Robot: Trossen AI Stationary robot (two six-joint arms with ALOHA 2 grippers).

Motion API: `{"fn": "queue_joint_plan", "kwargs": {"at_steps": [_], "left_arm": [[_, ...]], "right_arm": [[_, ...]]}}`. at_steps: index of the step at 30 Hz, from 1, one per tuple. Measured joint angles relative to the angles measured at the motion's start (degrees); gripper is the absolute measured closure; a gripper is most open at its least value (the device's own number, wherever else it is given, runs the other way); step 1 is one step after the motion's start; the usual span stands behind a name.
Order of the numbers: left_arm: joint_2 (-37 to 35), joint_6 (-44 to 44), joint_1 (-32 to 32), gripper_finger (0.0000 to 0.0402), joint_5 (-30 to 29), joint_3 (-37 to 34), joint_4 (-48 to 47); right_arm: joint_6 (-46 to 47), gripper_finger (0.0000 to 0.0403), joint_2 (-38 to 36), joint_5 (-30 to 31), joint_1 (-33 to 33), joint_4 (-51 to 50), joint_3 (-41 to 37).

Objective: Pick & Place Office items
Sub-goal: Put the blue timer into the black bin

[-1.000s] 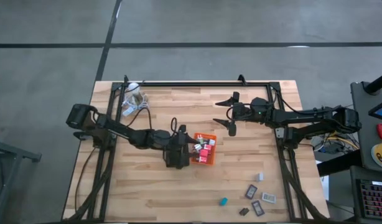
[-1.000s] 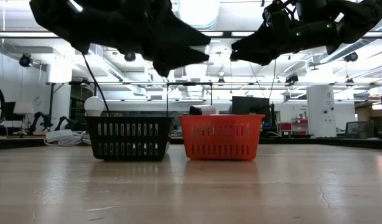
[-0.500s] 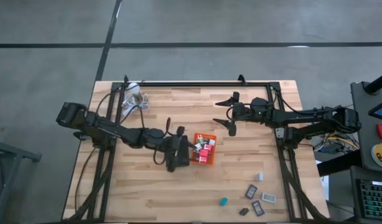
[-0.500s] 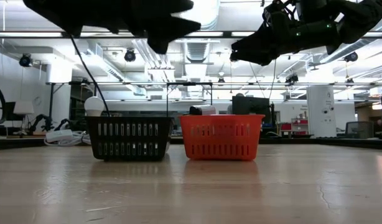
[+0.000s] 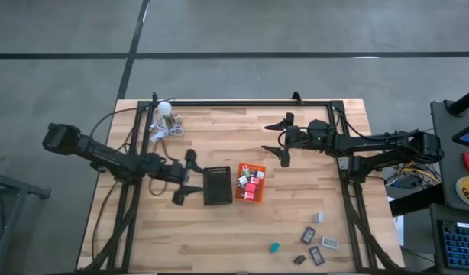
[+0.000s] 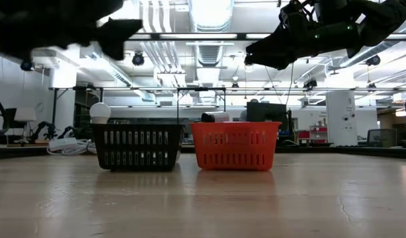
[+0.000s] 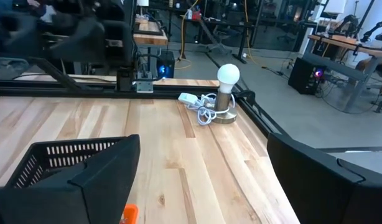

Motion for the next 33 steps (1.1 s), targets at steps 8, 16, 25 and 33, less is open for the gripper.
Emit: {"fn": "queue_joint_plan", "kwargs": {"at_steps": [8,16,25,33], "left_arm": [[-11.8,0.0,0.0,0.0149,-1.2,-13.2,7.6],[-21.1,2.6,0.0,0.0149,-1.2,-14.5,-3.5],[-32.5,4.3,0.0,0.0149,-1.3,-14.5,-14.6],[-45.7,5.2,0.0,0.0149,-6.7,-14.5,-29.2]], "right_arm": [[0.0,0.0062,0.0,0.0,0.0,0.0,0.0],[0.0,0.0053,0.0,0.0,0.0,0.0,0.0],[0.0,0.0062,0.0,0.0,0.0,0.0,0.0],[0.0,0.0053,0.0,0.0,0.0,0.0,0.0]]}}
